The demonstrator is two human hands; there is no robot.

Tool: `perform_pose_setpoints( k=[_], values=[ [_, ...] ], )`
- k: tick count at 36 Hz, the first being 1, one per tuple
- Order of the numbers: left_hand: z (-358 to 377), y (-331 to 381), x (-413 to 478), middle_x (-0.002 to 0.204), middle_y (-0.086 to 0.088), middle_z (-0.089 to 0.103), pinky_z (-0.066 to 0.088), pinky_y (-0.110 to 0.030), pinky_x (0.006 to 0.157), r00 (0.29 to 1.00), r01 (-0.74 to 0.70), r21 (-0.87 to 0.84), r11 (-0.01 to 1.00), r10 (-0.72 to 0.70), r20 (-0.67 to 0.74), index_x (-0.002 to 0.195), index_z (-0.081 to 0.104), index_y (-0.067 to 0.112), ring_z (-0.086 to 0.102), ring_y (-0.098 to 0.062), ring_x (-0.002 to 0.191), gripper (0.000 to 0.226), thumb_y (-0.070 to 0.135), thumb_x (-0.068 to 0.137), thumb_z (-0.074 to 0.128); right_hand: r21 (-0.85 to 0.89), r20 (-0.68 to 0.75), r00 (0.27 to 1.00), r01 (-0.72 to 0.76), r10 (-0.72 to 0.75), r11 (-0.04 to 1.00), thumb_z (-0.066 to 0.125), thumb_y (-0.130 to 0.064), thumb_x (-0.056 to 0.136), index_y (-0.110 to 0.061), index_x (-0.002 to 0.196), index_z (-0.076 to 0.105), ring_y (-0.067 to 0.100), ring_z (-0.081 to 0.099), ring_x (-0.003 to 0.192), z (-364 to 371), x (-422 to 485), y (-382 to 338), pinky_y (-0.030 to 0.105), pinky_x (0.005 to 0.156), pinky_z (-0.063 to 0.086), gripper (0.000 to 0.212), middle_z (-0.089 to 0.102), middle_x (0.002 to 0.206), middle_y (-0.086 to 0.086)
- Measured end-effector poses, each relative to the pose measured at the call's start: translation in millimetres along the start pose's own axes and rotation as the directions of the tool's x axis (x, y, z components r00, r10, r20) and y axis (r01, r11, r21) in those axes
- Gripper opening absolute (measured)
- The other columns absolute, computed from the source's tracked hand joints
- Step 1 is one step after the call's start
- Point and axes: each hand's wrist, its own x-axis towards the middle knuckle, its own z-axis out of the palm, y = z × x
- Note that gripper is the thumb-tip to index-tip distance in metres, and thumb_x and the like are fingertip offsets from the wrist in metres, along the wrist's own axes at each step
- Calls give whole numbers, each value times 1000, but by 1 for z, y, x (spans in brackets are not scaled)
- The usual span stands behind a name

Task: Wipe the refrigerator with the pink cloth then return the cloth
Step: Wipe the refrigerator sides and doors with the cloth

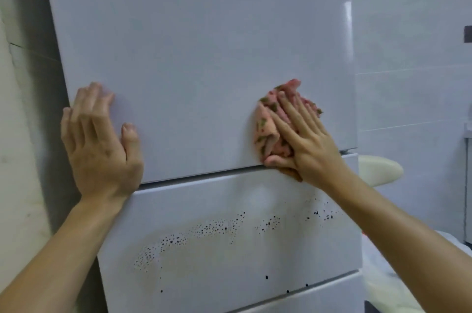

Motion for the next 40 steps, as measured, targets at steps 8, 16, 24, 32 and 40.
perform_pose_setpoints(
  k=[8,16,24,32,40],
  values=[
    [-1,-1,0,165,-16,36,13,-54,129,999,-37,47,998,37,-1,150,43,0,26,-33,157,52,18,101,44,72,16,921,-389,389,918,47,-60,100,-11,168,13,30,-3,163,-16,-43,66,48,132,6,90,4,176,14],
    [2,0,0,165,-16,36,11,-50,130,999,-33,60,998,34,-11,151,43,2,27,-33,157,50,14,102,43,137,-164,864,-459,477,878,46,-50,104,-12,164,25,43,11,158,26,20,-57,49,131,8,75,20,171,24],
    [3,-2,0,164,-19,36,14,-55,129,998,-70,61,996,70,-6,150,43,0,26,-35,157,48,16,105,40,43,-115,992,-46,51,998,41,-60,108,-29,161,41,34,16,161,39,78,-157,46,131,19,61,30,170,11],
    [5,17,3,164,-19,34,4,-45,129,999,-27,60,998,26,18,149,41,2,24,-35,156,54,18,98,45,30,-55,998,-32,34,999,42,-61,107,-24,161,39,31,16,161,18,37,-69,48,131,17,65,28,171,8],
    [5,10,-1,164,-20,36,12,-48,129,994,-103,115,988,100,34,152,41,1,29,-38,154,55,21,101,45,183,2,659,-740,752,648,22,-69,102,-30,168,6,21,-9,163,-5,-3,10,52,130,-2,78,-5,177,2]
  ],
)
